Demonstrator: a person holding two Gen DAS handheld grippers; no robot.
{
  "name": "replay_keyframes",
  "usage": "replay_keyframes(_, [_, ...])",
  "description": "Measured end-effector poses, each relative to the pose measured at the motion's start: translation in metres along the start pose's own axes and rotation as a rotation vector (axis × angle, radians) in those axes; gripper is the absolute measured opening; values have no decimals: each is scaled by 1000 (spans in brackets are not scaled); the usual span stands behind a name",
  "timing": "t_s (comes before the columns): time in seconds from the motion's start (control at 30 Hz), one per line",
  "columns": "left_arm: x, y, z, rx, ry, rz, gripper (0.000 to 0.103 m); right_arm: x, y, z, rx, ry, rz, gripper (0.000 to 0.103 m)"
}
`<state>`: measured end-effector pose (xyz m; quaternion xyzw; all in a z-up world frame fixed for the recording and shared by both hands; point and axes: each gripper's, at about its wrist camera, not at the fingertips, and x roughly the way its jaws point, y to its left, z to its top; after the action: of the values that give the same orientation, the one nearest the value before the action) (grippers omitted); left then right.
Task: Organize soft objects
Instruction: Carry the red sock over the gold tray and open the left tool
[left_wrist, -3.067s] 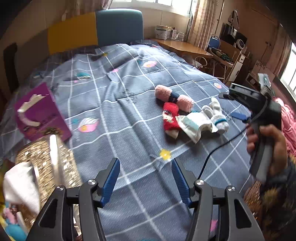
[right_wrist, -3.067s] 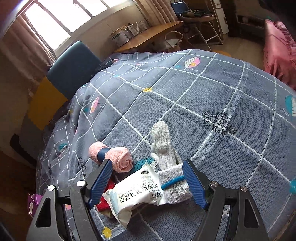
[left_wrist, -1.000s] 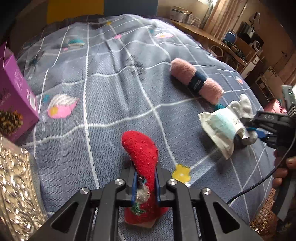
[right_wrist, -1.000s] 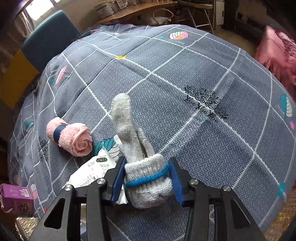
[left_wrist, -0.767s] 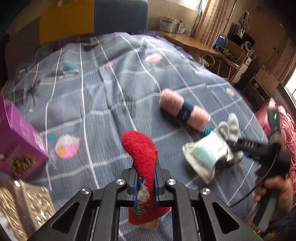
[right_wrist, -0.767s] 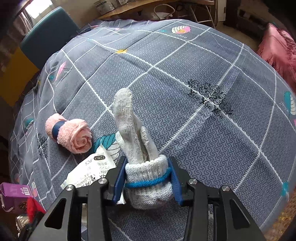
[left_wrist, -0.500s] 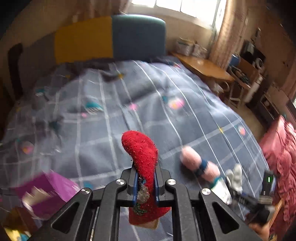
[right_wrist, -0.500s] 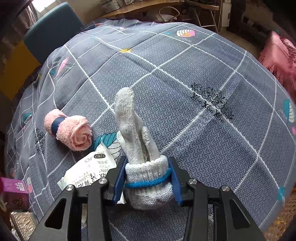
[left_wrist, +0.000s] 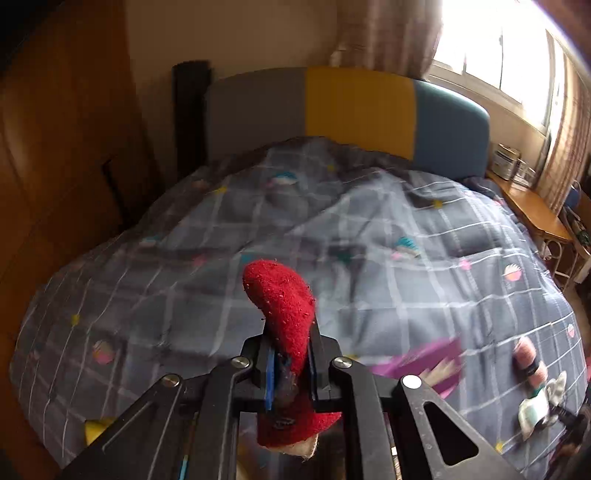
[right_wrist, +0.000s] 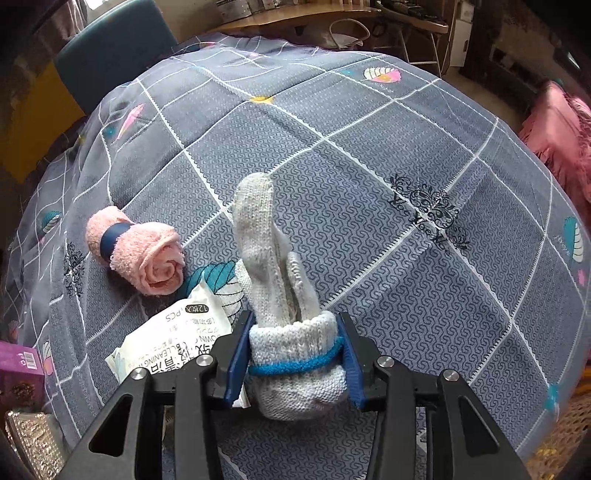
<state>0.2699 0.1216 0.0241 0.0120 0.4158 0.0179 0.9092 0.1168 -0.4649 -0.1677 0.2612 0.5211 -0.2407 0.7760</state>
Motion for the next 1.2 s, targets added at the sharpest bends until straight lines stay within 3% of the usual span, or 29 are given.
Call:
replay_keyframes(0.17, [-25, 65, -73, -78, 9, -46, 11, 3, 12, -3, -57, -13, -42, 45])
replay_keyframes(0.33, [-44, 101, -150, -151, 44, -91, 11, 5, 26, -4, -134, -30, -98, 45])
replay_keyframes(0.53, [-64, 136, -233, -250, 100, -59, 11, 4, 36, -7, -204, -56, -149, 44])
replay_keyframes(0.7, [-91, 188, -281, -432, 86, 19, 11, 4, 40, -10, -240, -71, -175, 44])
replay_keyframes(0.8, [-97, 210, -296, -484, 81, 83, 11, 4, 43, -11, -258, -76, -189, 44])
replay_keyframes(0.9, [-88, 222, -298, -514, 90, 84, 11, 5, 47, -12, -274, -81, -201, 44])
replay_keyframes(1.07, [-61, 207, -275, -436, 82, 72, 12, 5, 48, -14, -288, -86, -212, 44])
replay_keyframes(1.2, [-20, 205, -259, -410, 142, 77, 15, 5, 49, -14, -292, -88, -217, 44])
